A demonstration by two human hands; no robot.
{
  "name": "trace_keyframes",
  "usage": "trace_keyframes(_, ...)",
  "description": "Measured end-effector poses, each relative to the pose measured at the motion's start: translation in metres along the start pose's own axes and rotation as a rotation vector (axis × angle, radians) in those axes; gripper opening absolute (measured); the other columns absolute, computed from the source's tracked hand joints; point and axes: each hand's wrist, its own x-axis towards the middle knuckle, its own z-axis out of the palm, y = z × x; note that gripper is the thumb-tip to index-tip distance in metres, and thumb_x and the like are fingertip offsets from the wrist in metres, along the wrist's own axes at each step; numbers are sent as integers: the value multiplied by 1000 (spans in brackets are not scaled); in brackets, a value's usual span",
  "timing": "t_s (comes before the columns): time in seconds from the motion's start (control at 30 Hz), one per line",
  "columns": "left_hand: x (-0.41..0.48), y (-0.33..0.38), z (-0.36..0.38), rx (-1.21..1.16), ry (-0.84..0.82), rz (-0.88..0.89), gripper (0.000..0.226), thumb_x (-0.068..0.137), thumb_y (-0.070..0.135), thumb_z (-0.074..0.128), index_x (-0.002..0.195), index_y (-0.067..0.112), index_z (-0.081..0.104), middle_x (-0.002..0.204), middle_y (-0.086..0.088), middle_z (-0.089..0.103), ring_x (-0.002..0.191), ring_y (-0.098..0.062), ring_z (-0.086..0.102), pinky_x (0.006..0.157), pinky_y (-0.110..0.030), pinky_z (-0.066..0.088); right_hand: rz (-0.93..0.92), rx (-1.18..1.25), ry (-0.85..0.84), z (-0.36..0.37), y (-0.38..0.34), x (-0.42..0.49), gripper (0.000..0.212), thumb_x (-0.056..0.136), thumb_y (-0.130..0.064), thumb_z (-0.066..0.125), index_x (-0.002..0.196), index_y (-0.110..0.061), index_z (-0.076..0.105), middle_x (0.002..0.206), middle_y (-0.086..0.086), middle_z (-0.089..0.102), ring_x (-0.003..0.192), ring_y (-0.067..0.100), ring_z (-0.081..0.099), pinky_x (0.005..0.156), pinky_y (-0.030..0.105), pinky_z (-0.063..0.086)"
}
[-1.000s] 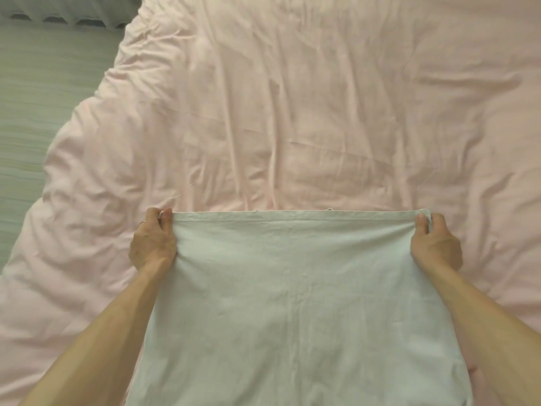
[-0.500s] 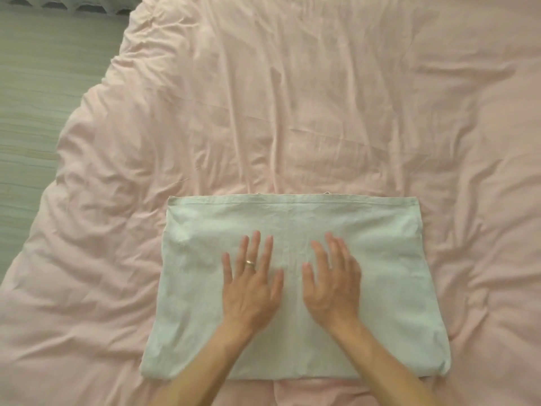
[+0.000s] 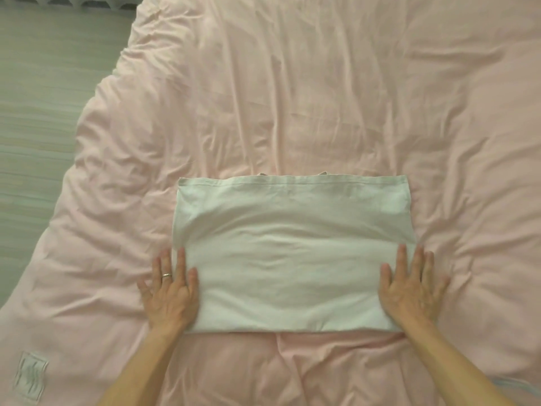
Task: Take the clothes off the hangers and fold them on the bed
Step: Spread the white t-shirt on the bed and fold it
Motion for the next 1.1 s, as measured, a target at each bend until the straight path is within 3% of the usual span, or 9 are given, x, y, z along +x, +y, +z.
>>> trace_keyframes(0.17, -50, 25, 3, -60, 124, 203, 66, 96, 48, 31, 156, 22, 32, 164, -7, 24, 150, -24, 24, 119, -55, 4, -301, 147, 115, -5, -57, -52, 69, 96, -52, 31, 156, -18, 31, 165, 11, 21, 152, 27, 18, 121, 56, 0)
trace_keyframes(0.33, -81, 65, 34, -23, -3, 435, 63, 98, 54, 29, 158, 35, 24, 166, 3, 17, 152, -19, 16, 118, -53, 8, -652, 128, 12, 28, -112, -118, 63, 97, -52, 34, 155, -28, 32, 165, 7, 21, 153, 25, 17, 120, 55, 10)
trace_keyframes(0.5, -74, 3, 42, 35, -62, 237, 65, 94, 64, 6, 156, 45, -2, 165, 14, -9, 154, -15, -6, 119, -42, -13, -429, -56, -20, 49, -9, -101, 65, 100, -57, 16, 157, -29, 26, 166, -1, 16, 153, 16, 12, 121, 52, 6)
trace_keyframes(0.57, -76, -4, 37, 43, -118, 148, 60, 99, 62, 6, 153, 47, -15, 160, 19, -24, 152, -16, -20, 118, -48, -17, -286, -37, -54, 37, 29, -97, 65, 100, -58, 13, 158, -30, 16, 167, -2, 10, 154, 16, 6, 121, 52, 2)
trace_keyframes(0.67, -87, 17, 30, -37, -156, 70, 61, 102, 55, 12, 155, 41, -16, 161, 12, -26, 151, -24, -23, 119, -58, -12, 34, 158, 37, 11, 57, -96, 60, 101, -44, 36, 154, -17, 33, 160, 19, 28, 145, 37, 28, 113, 59, 24)
trace_keyframes(0.77, -109, 52, 31, -98, -108, 109, 66, 100, 52, 17, 160, 29, 1, 168, -3, -4, 154, -26, -6, 121, -59, -2, 281, 481, 71, -15, 78, -92, 53, 85, -30, 58, 127, 3, 53, 125, 34, 55, 113, 51, 53, 94, 53, 43)
trace_keyframes(0.87, -137, 99, 30, -71, -122, 309, 74, 89, 54, 18, 159, 30, 18, 167, -3, 12, 154, -24, 11, 119, -60, 8, 165, 634, -92, -27, 88, -90, 21, 82, -7, 73, 99, -12, 63, 98, 13, 68, 96, 36, 64, 80, 37, 46)
trace_keyframes(1.0, -170, 164, 44, -27, -161, 551, 88, 71, 45, 64, 152, 24, 39, 158, -8, 38, 144, -30, 38, 108, -64, 34, 109, 713, -166, -28, 89, -79, 16, 84, -13, 75, 93, -18, 63, 89, 0, 66, 90, 24, 63, 76, 28, 39)
trace_keyframes(1.1, -186, 204, 54, 30, -179, 682, 90, 82, 43, 66, 158, 33, 18, 167, -2, 10, 153, -30, 16, 116, -65, 24, 46, 724, -164, -20, 98, -70, 8, 88, -16, 72, 93, -17, 65, 88, 0, 66, 88, 22, 62, 74, 27, 38)
